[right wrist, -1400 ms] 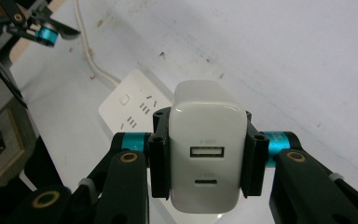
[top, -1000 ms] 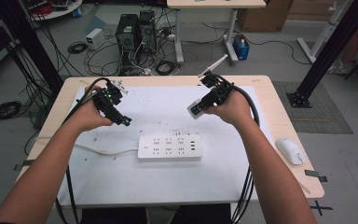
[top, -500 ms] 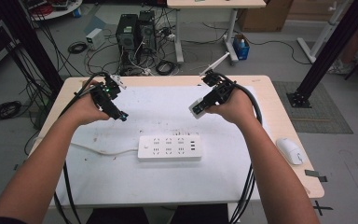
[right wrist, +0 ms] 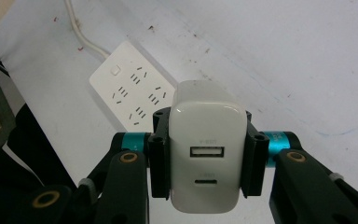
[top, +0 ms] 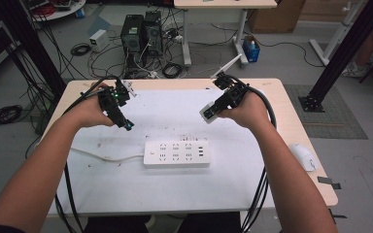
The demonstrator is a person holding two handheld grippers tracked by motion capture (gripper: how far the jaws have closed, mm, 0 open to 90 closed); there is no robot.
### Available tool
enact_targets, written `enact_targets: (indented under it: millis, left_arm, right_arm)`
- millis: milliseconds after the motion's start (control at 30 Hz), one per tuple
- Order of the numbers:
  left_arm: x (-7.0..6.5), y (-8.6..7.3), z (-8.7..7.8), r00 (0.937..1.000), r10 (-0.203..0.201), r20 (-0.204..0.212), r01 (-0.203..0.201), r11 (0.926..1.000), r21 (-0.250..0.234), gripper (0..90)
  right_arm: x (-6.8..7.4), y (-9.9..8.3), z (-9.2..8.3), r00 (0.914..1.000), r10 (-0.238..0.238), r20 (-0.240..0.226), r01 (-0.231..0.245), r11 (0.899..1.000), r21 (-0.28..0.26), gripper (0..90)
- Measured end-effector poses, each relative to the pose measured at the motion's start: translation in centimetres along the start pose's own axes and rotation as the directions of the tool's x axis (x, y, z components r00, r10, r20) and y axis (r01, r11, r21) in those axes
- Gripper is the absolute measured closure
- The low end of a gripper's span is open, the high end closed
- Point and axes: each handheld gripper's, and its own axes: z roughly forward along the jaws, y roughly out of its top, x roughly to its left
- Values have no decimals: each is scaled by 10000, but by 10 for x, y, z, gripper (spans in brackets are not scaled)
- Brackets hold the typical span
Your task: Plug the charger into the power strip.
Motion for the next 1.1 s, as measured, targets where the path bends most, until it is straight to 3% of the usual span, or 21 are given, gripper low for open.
enact_targets:
  millis: [333, 400, 700, 1000, 1100]
  left_arm:
    - [-3, -1, 4, 9998, 37, 193, -41, 9998, 210, 61]
    - [-4, 0, 6, 9998, 75, 193, -78, 9998, 187, 61]
    - [-5, -4, 13, 9996, -59, 283, 52, 9997, 255, 61]
    - [-1, -16, 16, 9993, -258, 274, 250, 9992, 312, 61]
    - [-1, -20, 15, 9991, -302, 283, 294, 9992, 278, 61]
  right_arm:
    - [1, 6, 6, 9977, -657, 137, 649, 9965, 524, 623]
    - [2, 5, 10, 9962, -847, 214, 827, 9930, 844, 624]
    - [9, 8, 20, 9890, -1481, 65, 1460, 9807, 1302, 624]
    - [23, 18, 51, 9735, -2277, -202, 2257, 9439, 2412, 624]
    - [23, 20, 61, 9665, -2542, -363, 2541, 9264, 2779, 624]
